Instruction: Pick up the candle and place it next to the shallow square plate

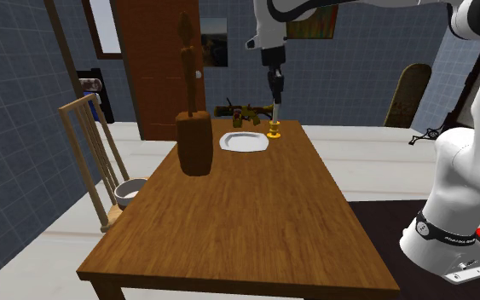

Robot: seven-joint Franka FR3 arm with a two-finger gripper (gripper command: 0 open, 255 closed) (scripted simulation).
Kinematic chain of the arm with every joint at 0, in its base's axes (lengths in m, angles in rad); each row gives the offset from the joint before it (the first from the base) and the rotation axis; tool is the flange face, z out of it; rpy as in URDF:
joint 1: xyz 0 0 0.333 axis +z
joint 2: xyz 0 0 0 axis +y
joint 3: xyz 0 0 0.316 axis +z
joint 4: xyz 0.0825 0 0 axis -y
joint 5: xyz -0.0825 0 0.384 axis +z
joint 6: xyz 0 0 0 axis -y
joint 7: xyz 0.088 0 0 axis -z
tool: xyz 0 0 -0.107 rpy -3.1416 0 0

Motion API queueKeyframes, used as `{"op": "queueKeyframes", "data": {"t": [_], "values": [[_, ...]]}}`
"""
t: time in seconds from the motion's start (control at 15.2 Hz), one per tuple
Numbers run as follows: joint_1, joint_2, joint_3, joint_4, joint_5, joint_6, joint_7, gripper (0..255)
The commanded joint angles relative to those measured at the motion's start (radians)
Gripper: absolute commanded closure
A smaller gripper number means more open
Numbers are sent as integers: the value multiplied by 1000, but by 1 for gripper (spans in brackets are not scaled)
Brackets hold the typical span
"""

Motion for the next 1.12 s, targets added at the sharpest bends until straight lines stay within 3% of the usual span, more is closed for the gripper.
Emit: {"op": "queueKeyframes", "data": {"t": [0.0, 0.79, 1.06], "values": [[-24, -9, -22, 4, -8, -9, -48, 255], [-171, 22, -157, 128, -24, -76, -338, 255], [-169, 6, -155, 55, -29, -19, -327, 255]]}}
